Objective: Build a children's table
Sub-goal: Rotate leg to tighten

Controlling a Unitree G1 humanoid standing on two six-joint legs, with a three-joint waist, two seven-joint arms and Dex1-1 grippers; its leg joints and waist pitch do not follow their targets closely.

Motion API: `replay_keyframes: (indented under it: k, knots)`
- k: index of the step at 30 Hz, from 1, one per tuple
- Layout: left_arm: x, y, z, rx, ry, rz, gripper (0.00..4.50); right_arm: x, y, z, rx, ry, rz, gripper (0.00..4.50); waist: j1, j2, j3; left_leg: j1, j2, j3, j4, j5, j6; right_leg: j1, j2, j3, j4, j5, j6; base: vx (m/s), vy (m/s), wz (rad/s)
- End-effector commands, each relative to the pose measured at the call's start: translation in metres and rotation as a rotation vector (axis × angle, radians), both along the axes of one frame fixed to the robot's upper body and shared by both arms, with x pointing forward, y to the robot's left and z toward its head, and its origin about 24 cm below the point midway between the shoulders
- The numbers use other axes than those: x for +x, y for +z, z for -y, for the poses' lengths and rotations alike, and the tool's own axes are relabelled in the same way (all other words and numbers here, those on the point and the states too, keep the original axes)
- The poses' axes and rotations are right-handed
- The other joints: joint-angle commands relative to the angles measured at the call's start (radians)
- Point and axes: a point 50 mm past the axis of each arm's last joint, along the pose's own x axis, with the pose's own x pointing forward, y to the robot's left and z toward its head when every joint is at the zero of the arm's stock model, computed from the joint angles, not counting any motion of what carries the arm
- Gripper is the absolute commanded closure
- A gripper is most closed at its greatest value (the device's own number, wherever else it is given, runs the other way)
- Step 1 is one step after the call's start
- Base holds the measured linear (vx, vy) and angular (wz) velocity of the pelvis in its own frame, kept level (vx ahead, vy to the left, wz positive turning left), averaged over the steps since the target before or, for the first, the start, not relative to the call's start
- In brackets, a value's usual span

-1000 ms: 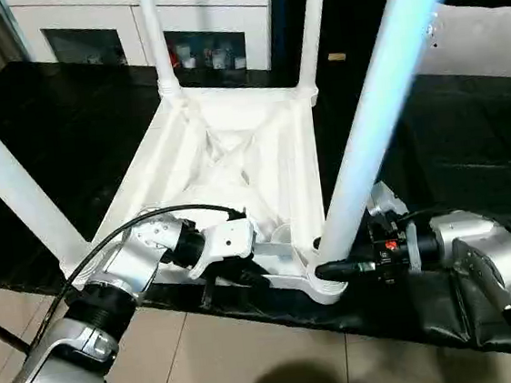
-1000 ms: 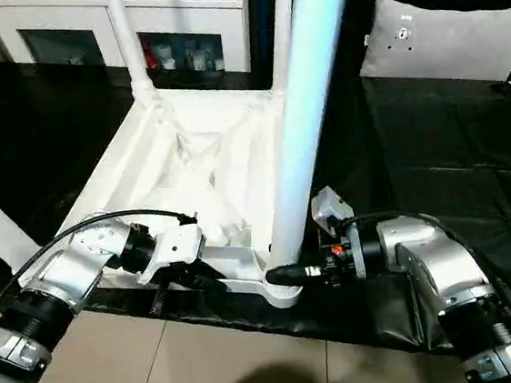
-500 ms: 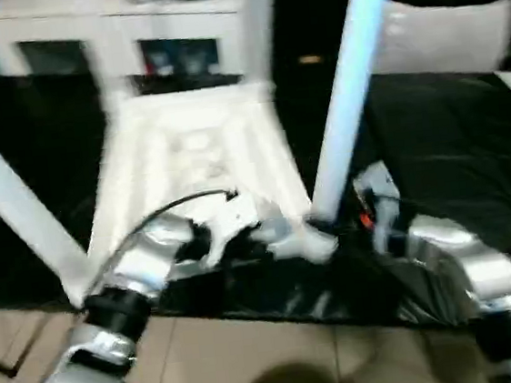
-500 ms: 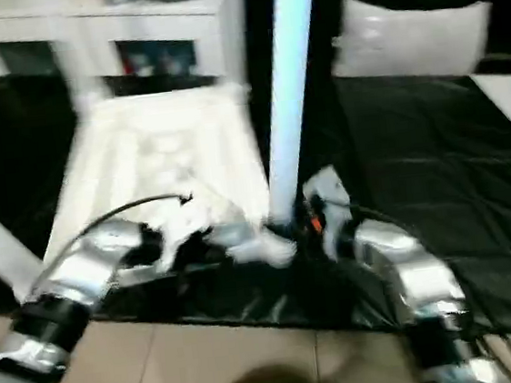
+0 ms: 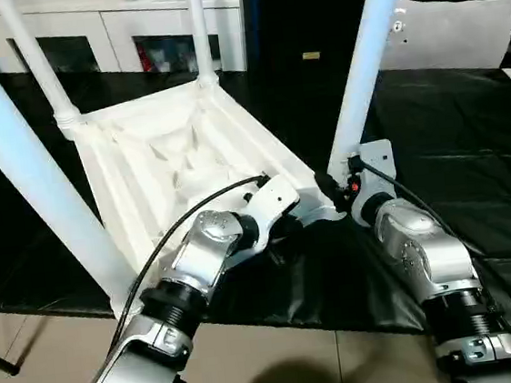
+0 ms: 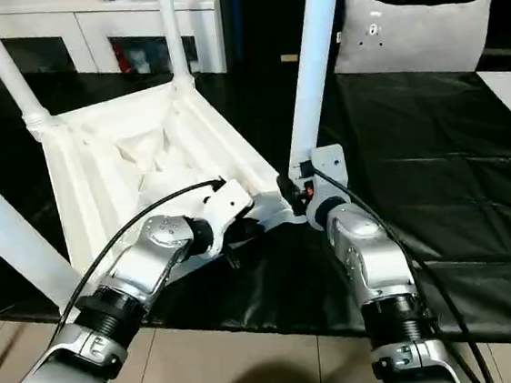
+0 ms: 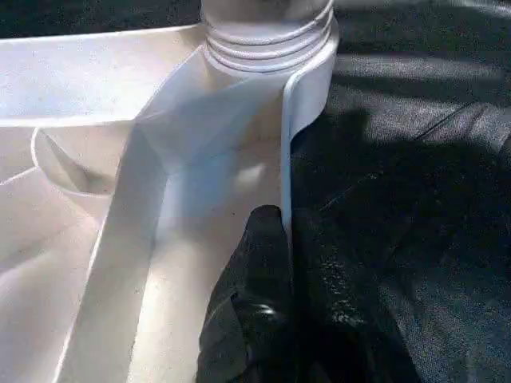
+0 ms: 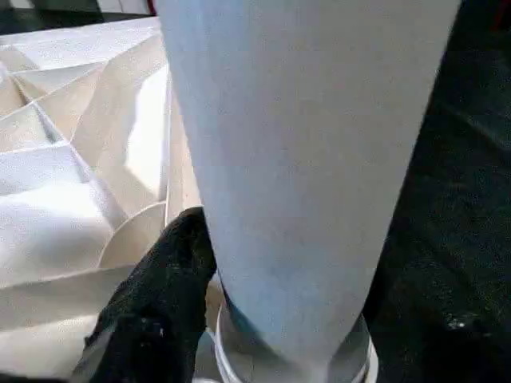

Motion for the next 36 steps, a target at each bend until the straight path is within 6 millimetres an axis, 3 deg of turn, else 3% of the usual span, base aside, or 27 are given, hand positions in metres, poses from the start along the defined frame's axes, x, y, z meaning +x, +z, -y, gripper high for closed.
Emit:
replay_keyframes:
  k: [1, 2, 4, 7, 14, 18, 19, 20, 21, 22, 26, 36]
  knots:
    - [0.002, 0.005, -0.003, 0.018, -0.034, 0.059, 4.50, -0.012, -0.005, -0.010, 0.041, 0.169, -0.008, 1.43, 0.005, -0.001, -0.057, -0.003, 0.040, -0.012, -0.070, -0.161, 0.051, 0.053, -0.076, 0.043, -0.088, -0.288, -0.159, 0.000, 0.000, 0.00]
    - [0.001, 0.003, -0.008, 0.025, -0.069, 0.059, 4.50, -0.014, -0.004, -0.002, 0.039, 0.201, -0.005, 1.35, 0.004, -0.007, -0.056, -0.004, 0.041, -0.011, -0.070, -0.175, 0.053, 0.055, -0.075, 0.044, -0.092, -0.301, -0.149, 0.000, 0.000, 0.00]
    - [-0.003, 0.001, -0.017, 0.038, -0.126, 0.049, 4.50, -0.018, -0.002, 0.014, 0.032, 0.258, 0.007, 1.25, 0.008, -0.006, -0.058, -0.006, 0.042, -0.013, -0.071, -0.171, 0.061, 0.059, -0.077, 0.044, -0.090, -0.296, -0.146, 0.000, 0.000, 0.00]
    - [-0.008, -0.002, -0.027, 0.047, -0.218, 0.037, 4.50, -0.024, 0.002, 0.031, 0.006, 0.372, 0.020, 0.95, 0.005, -0.007, -0.058, -0.008, 0.042, -0.012, -0.068, -0.164, 0.071, 0.059, -0.077, 0.044, -0.088, -0.265, -0.164, 0.000, 0.000, 0.00]
    - [-0.019, -0.004, -0.045, 0.086, -0.415, 0.003, 4.50, -0.034, 0.013, 0.052, -0.027, 0.605, 0.017, 0.78, 0.011, -0.007, -0.060, -0.003, 0.047, -0.010, -0.065, -0.150, 0.084, 0.056, -0.078, 0.042, -0.084, -0.248, -0.194, 0.000, 0.000, 0.00]
    - [-0.023, -0.006, -0.056, 0.134, -0.520, -0.019, 4.50, -0.037, 0.016, 0.055, -0.011, 0.717, 0.015, 0.78, 0.019, -0.009, -0.060, -0.003, 0.049, -0.009, -0.064, -0.141, 0.096, 0.058, -0.080, 0.042, -0.079, -0.223, -0.209, 0.000, 0.000, 0.00]
    - [-0.024, -0.006, -0.059, 0.142, -0.548, -0.025, 4.50, -0.038, 0.017, 0.054, -0.007, 0.752, 0.009, 0.94, 0.020, -0.017, -0.060, -0.002, 0.050, -0.007, -0.065, -0.138, 0.095, 0.057, -0.079, 0.041, -0.079, -0.227, -0.209, 0.000, 0.000, 0.00]
    - [-0.026, -0.005, -0.063, 0.155, -0.590, -0.037, 4.50, -0.041, 0.016, 0.052, -0.003, 0.816, -0.005, 1.04, 0.027, -0.012, -0.060, -0.003, 0.050, -0.008, -0.064, -0.139, 0.097, 0.058, -0.081, 0.040, -0.078, -0.239, -0.208, 0.000, 0.000, 0.00]
    - [-0.026, -0.004, -0.065, 0.159, -0.604, -0.041, 4.50, -0.042, 0.016, 0.051, -0.004, 0.842, -0.012, 1.04, 0.027, -0.019, -0.060, -0.003, 0.052, -0.006, -0.064, -0.135, 0.097, 0.057, -0.080, 0.040, -0.078, -0.241, -0.205, 0.000, 0.000, 0.00]
    - [-0.026, -0.004, -0.066, 0.162, -0.615, -0.048, 4.50, -0.043, 0.015, 0.050, -0.004, 0.867, -0.017, 1.16, 0.034, -0.013, -0.061, -0.001, 0.055, -0.007, -0.064, -0.128, 0.094, 0.056, -0.081, 0.040, -0.075, -0.238, -0.206, 0.000, 0.000, 0.00]
    - [-0.027, 0.000, -0.069, 0.171, -0.671, -0.061, 4.50, -0.043, 0.014, 0.044, -0.005, 0.926, -0.023, 1.49, 0.043, -0.014, -0.061, 0.003, 0.057, -0.005, -0.064, -0.126, 0.085, 0.053, -0.083, 0.040, -0.068, -0.204, -0.224, 0.000, 0.000, 0.00]
    - [-0.027, 0.004, -0.071, 0.182, -0.734, -0.070, 4.50, -0.049, 0.010, 0.039, 0.021, 1.049, -0.089, 2.37, 0.051, -0.018, -0.062, 0.002, 0.055, -0.004, -0.063, -0.121, 0.080, 0.055, -0.083, 0.040, -0.068, -0.204, -0.219, 0.000, 0.000, 0.00]
